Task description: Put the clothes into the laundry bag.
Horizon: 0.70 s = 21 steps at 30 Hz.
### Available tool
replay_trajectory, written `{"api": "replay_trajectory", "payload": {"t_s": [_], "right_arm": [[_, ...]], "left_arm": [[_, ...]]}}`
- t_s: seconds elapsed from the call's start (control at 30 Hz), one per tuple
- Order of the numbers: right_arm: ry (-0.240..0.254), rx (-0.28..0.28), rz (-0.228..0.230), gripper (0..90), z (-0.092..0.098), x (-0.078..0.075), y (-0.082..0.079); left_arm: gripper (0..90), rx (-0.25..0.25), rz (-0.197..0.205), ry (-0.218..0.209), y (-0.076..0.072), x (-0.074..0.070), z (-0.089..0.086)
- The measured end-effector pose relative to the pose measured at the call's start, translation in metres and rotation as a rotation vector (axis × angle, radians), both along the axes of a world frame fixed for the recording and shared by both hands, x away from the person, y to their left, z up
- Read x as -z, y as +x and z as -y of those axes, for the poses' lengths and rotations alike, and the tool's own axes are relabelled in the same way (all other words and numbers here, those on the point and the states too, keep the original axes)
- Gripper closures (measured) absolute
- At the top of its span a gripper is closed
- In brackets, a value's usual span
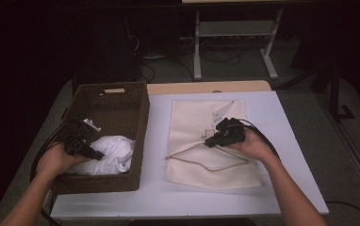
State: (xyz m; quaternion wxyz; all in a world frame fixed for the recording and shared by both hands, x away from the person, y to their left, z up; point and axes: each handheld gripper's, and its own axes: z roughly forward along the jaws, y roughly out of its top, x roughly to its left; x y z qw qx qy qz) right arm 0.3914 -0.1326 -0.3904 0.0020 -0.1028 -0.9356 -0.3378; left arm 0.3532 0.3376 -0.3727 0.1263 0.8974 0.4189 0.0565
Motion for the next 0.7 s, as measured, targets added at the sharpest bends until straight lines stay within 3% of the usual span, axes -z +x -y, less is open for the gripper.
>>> {"api": "replay_trajectory", "payload": {"t_s": [0.1, 0.33, 0.6, 0.7], "right_arm": [[0.001, 0.003, -0.008, 86.2, 0.001, 0.0, 0.0], [0.005, 0.007, -0.015, 86.5, 0.002, -0.001, 0.002], [0.019, 0.02, -0.027, 87.1, 0.006, -0.003, 0.006], [0.023, 0.025, -0.03, 87.1, 0.007, -0.004, 0.007]], "left_arm": [[62.9, -0.018, 0.002, -0.013, -0.001, -0.003, -0.002], [65.5, -0.041, 0.006, -0.042, -0.001, -0.008, -0.006], [66.5, -0.083, 0.017, -0.13, -0.006, -0.026, -0.019], [66.6, -0.108, 0.043, -0.193, -0.01, -0.036, -0.028]]}}
